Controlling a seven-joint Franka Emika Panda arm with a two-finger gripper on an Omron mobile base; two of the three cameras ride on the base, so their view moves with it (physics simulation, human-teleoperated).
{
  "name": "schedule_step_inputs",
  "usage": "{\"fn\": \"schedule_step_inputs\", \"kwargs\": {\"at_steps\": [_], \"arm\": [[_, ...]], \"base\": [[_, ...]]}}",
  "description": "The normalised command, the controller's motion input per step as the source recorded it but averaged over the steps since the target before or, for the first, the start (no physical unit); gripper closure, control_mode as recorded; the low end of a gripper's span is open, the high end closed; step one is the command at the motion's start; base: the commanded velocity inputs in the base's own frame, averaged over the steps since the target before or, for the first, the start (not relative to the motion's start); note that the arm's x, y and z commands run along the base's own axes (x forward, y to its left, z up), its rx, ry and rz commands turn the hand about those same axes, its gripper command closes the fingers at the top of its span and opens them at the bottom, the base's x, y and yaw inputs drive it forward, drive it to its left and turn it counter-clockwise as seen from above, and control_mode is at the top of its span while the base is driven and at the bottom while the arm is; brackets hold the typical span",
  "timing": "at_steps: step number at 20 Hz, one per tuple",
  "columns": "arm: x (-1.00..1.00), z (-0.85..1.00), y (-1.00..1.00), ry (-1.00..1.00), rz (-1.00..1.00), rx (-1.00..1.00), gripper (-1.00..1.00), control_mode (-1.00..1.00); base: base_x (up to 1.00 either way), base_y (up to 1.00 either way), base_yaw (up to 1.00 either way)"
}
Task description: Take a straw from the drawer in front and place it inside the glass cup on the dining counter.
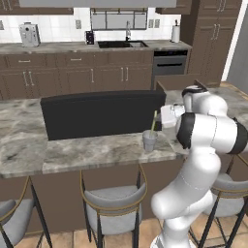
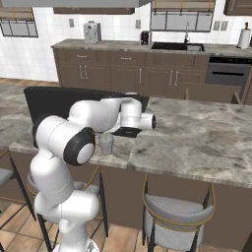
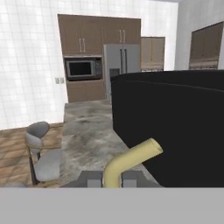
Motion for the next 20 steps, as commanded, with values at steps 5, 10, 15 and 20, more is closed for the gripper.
{"fn": "schedule_step_inputs", "kwargs": {"at_steps": [5, 10, 15, 20], "arm": [[0.20, -0.18, 0.00, 0.01, 0.00, 0.00, 1.00, -1.00], [0.24, -0.15, 0.00, 0.01, 0.00, 0.00, 1.00, -1.00], [0.23, -0.14, 0.00, 0.01, 0.00, 0.00, 1.00, -1.00], [0.09, -0.21, 0.00, 0.01, 0.00, 0.00, 1.00, -1.00]], "base": [[0.00, 0.00, 0.00], [0.00, 0.00, 0.00], [0.00, 0.00, 0.00], [0.00, 0.00, 0.00]]}}
